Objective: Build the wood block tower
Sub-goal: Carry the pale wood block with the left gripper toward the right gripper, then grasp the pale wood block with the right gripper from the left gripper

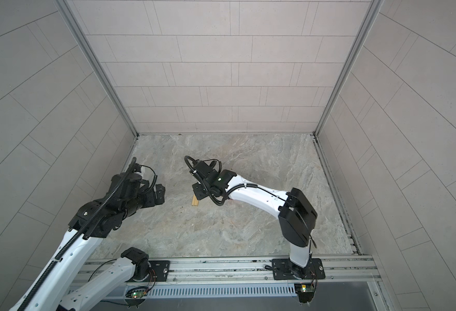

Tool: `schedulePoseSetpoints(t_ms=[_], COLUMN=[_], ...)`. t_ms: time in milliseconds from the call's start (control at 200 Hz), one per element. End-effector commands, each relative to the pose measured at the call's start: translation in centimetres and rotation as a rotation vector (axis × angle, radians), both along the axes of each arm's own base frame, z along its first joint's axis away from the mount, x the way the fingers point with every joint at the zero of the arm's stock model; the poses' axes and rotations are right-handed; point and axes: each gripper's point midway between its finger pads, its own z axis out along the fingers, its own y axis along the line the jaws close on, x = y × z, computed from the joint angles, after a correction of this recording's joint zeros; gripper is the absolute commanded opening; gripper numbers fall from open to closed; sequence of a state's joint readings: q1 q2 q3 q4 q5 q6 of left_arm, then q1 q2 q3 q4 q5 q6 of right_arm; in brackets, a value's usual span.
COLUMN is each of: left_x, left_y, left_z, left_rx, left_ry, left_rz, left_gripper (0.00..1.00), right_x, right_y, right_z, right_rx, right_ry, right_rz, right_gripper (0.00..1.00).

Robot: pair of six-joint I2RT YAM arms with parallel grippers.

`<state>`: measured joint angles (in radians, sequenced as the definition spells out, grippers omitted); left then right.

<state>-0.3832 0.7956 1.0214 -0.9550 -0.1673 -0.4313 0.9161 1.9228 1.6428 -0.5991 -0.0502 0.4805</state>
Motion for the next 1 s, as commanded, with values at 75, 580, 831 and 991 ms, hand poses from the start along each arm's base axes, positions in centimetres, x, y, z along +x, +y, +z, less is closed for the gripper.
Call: schedulePoseSetpoints(t_ms=[75, 580, 831, 991], left_x=[0.0, 0.1, 0.1, 0.2], left_y=[1.1, 0.9, 0.9, 0.9], left_z=[-0.6, -2.1, -2.1, -2.2], left_rx=[0.056, 0.037, 0.033, 0.032], left_ry=[-0.001, -0.020, -0.026, -0.023], left_rz=[0.018, 0.016, 0.015, 0.015], left_gripper=[1.00, 1.00, 1.00, 1.00], right_x=[0.4, 1.9, 2.3, 2.5], right_y=[-0.5, 1.1, 2.6, 4.1], right_z=[-4.8, -11.2, -12.1, -11.8], right_rx=[-0.184, -0.191, -0.145, -0.116], right_ry=[0.147, 0.272, 0.300, 0.296], right_rz=[0.002, -0.019, -0.001, 0.017], right_gripper=[0.00, 0.00, 0.00, 0.00])
